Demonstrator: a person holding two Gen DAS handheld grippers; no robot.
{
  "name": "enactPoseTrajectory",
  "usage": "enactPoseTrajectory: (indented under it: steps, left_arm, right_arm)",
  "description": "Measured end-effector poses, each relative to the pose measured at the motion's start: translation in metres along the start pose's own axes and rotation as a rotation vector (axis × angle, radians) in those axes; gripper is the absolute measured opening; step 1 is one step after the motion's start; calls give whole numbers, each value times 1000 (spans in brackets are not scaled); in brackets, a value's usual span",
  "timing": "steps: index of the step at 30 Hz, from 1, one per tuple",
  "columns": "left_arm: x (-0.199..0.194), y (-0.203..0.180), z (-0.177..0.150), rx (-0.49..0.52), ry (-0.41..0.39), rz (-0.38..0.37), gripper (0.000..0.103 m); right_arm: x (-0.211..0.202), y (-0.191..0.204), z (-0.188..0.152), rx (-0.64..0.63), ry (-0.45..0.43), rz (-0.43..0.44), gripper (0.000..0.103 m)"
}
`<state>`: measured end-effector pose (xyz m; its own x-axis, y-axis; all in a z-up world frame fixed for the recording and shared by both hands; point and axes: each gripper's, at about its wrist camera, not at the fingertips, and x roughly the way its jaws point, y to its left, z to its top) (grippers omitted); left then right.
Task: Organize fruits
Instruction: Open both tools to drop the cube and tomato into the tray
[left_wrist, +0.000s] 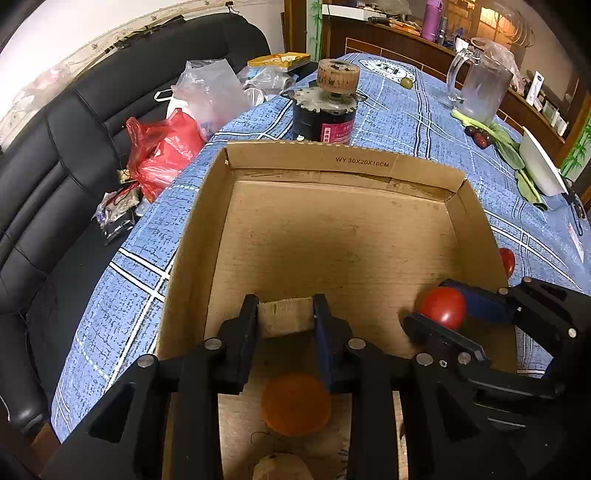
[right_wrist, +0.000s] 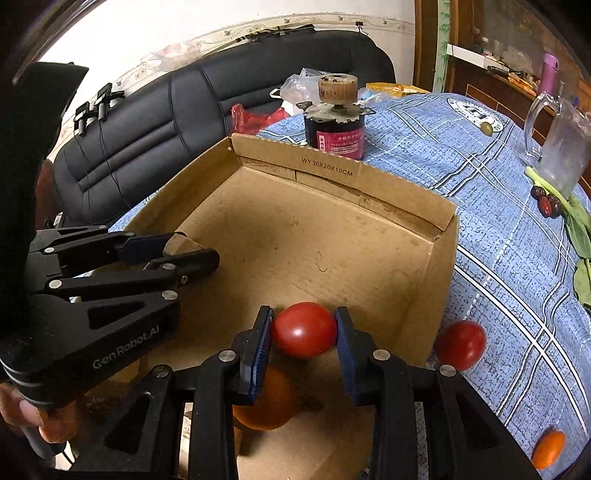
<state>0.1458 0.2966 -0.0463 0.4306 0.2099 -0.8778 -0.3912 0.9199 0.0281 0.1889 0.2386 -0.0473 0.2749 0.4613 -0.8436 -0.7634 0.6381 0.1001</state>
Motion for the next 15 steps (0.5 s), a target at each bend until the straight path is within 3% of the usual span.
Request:
enactPoseTrajectory:
  steps: [2, 4, 5, 15]
  left_arm:
    - [-1, 0, 0, -2, -2, 6, 40]
    - [-7, 1, -1, -10, -20, 8, 60]
    - [-9, 1, -1, -12, -29, 11, 63]
    - [-34, 0, -11, -22, -72, 4, 64]
  right_arm:
    - [-3, 0, 0, 1, -8, -3, 44]
    - [-8, 0, -1, 2, -19, -3, 52]
    - [-12, 0, -1, 3, -26, -1, 55]
    - [-52, -5, -15, 23, -76, 11, 57]
